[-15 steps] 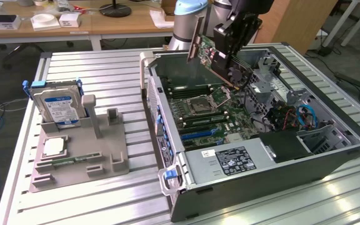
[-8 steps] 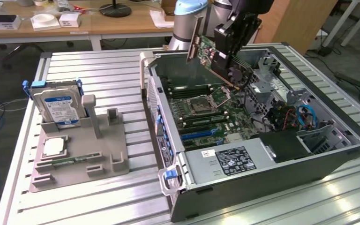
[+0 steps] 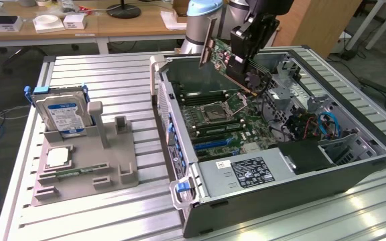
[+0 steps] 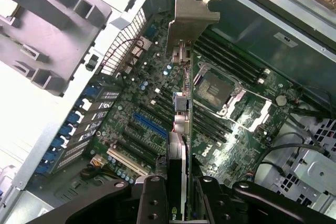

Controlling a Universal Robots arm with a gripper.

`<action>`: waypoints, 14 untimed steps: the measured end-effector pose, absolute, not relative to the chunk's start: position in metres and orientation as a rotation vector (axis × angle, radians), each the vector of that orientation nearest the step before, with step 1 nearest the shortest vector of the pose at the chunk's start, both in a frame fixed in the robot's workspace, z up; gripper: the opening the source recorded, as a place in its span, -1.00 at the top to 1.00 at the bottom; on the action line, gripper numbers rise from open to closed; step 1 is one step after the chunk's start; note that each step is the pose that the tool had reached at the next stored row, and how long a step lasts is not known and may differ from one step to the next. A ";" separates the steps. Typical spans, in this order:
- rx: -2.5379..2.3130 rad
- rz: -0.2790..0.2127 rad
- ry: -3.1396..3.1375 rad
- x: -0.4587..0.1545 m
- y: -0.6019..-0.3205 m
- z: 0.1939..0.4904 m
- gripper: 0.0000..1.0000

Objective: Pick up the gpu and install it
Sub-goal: 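Insert the gpu into the slot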

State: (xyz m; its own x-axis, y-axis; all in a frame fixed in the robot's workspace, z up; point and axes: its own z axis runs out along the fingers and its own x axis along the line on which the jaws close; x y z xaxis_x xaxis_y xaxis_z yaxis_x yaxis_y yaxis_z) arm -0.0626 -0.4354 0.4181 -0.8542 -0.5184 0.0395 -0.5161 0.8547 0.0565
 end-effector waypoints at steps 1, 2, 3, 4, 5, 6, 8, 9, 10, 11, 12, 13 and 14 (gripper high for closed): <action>0.836 -0.068 -2.972 -0.063 -0.435 0.418 0.47; 0.842 -0.067 -2.970 -0.063 -0.435 0.418 0.47; 0.847 -0.067 -2.969 -0.063 -0.435 0.418 0.47; 0.853 -0.067 -2.967 -0.063 -0.435 0.418 0.47; 0.858 -0.067 -2.965 -0.063 -0.435 0.418 0.47; 0.864 -0.067 -2.964 -0.063 -0.435 0.418 0.47; 0.876 -0.066 -2.960 -0.063 -0.435 0.418 0.47; 0.882 -0.066 -2.958 -0.063 -0.435 0.418 0.47; 0.888 -0.066 -2.956 -0.063 -0.435 0.418 0.47; 0.894 -0.066 -2.955 -0.063 -0.435 0.418 0.47; 0.899 -0.066 -2.953 -0.063 -0.435 0.418 0.47; 0.905 -0.066 -2.951 -0.063 -0.435 0.418 0.47; 0.912 -0.065 -2.949 -0.063 -0.435 0.418 0.47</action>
